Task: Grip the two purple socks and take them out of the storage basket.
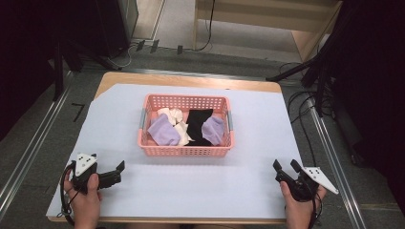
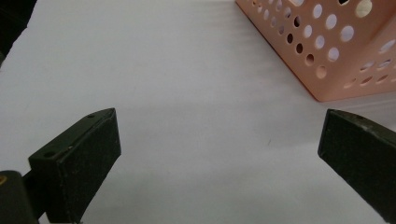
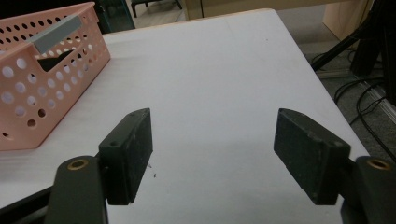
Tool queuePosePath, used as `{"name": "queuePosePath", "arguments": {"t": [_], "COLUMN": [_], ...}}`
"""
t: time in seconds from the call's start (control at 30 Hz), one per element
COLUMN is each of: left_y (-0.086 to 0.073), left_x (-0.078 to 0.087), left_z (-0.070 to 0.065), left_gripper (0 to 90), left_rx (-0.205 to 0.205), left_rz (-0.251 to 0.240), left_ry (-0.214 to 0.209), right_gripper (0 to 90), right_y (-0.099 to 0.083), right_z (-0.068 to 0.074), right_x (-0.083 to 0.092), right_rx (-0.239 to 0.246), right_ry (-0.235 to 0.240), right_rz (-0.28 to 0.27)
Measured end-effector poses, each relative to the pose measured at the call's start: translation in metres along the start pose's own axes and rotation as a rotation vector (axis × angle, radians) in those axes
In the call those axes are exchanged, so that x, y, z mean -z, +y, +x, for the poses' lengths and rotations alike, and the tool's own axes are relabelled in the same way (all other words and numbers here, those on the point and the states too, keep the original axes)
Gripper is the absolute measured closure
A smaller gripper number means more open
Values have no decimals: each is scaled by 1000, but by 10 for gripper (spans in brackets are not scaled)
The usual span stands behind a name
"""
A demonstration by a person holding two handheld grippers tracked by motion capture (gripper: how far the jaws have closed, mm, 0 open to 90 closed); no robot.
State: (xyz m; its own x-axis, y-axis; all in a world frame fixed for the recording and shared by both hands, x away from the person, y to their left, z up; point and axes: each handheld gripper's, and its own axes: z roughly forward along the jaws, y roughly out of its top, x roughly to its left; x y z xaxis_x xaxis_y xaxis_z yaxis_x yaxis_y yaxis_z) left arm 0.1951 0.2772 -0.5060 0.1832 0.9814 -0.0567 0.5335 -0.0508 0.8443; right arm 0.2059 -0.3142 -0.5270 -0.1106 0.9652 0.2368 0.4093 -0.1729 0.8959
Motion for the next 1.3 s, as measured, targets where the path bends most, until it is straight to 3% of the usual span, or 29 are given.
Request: {"name": "queuePosePath", "arguments": {"t": [0.1, 0.3, 0.4, 0.5, 0.7, 0.8, 0.93, 1.03, 1.17, 1.3], "left_y": [0, 0, 0, 0, 1, 1, 1, 1, 1, 1], "left_x": [0, 0, 0, 0, -2, -2, -2, -2, -2, -2], "left_z": [0, -1, -1, -1, -1, -1, 0, 0, 0, -1], "left_gripper": [1, 1, 1, 1, 1, 1, 1, 1, 1, 1], "left_rx": [-5, -10, -11, -11, -13, -12, -8, -8, -6, -5], "left_rz": [1, -2, -3, -3, 15, 17, 16, 16, 16, 18], "left_ry": [3, 4, 3, 2, 3, 1, -3, -2, -5, -6], "right_gripper": [361, 487, 519, 527, 571, 563, 586, 585, 575, 575], "right_y": [0, 1, 4, 15, 27, 36, 47, 50, 59, 64], "right_z": [0, 10, 15, 29, 55, 70, 90, 98, 121, 130], "right_x": [1, 1, 1, 0, -2, -5, -15, -19, -30, -37], "right_rx": [-13, 59, 64, 75, 119, 155, 154, 162, 173, 197], "right_ry": [-7, 18, 42, 65, 130, 130, 184, 192, 215, 223], "right_rz": [-18, -59, -77, -90, -57, -45, -26, -23, -11, -4]}}
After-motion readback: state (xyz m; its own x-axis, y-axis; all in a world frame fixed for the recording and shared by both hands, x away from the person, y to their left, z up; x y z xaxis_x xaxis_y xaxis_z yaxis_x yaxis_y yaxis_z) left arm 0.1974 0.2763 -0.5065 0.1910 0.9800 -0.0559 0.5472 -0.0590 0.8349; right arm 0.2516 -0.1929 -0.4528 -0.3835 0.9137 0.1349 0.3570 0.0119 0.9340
